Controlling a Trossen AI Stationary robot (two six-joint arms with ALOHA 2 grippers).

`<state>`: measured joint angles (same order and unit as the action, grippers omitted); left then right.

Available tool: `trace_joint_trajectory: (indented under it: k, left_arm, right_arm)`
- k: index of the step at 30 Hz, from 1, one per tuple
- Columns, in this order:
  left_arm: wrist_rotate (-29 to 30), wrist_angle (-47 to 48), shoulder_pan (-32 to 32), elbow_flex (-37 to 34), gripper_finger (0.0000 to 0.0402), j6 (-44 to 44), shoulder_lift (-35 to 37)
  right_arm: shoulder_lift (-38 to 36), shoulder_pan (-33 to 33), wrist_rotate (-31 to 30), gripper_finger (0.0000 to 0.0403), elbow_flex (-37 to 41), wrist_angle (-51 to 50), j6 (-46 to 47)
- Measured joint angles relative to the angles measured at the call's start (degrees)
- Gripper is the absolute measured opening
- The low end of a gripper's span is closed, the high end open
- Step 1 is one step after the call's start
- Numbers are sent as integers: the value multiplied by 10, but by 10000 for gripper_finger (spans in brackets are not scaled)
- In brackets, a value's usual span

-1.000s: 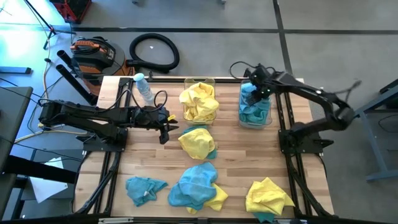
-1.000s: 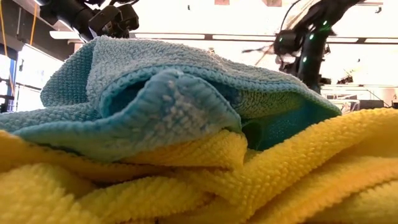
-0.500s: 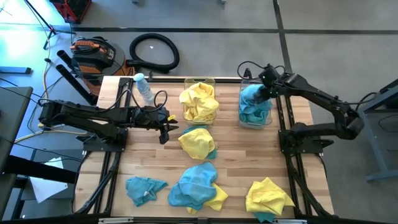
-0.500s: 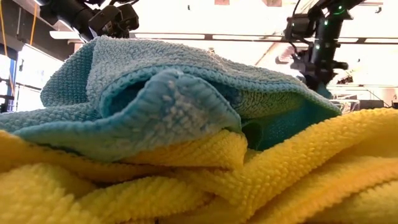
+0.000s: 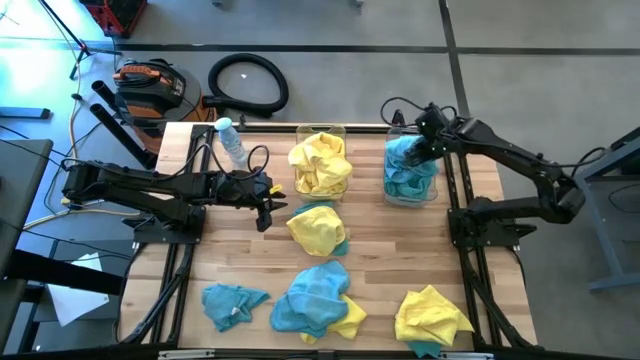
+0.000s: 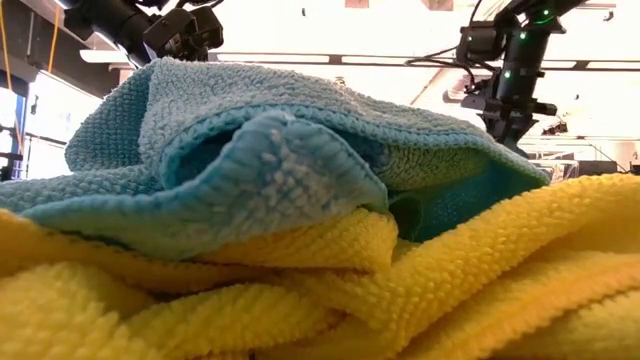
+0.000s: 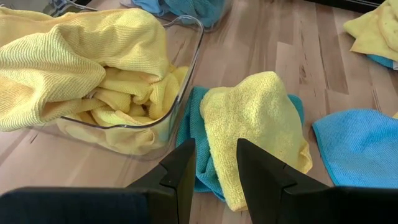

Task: Sort microfiber towel by color & place in baskets
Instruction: Put the blue towel into the right transparent bin

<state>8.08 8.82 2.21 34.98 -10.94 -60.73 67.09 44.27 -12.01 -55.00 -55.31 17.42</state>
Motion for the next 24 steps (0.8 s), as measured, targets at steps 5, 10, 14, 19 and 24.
trace_joint_trajectory:
  k: [5, 10, 14, 19, 24]
  left_arm:
    - [0, 0, 0, 0, 105, 0, 0]
    - [0, 0, 0, 0, 105, 0, 0]
    - [0, 0, 0, 0, 105, 0, 0]
    - [1, -1, 0, 0, 105, 0, 0]
    - [1, -1, 0, 0, 105, 0, 0]
  right_arm:
    - [0, -3, -91, 123, 0, -35, 63]
    - [0, -5, -166, 123, 0, -21, 65]
    - [0, -16, -87, 123, 0, 55, 33]
    - [12, -24, -32, 123, 0, 85, 61]
    - [73, -22, -46, 123, 0, 77, 52]
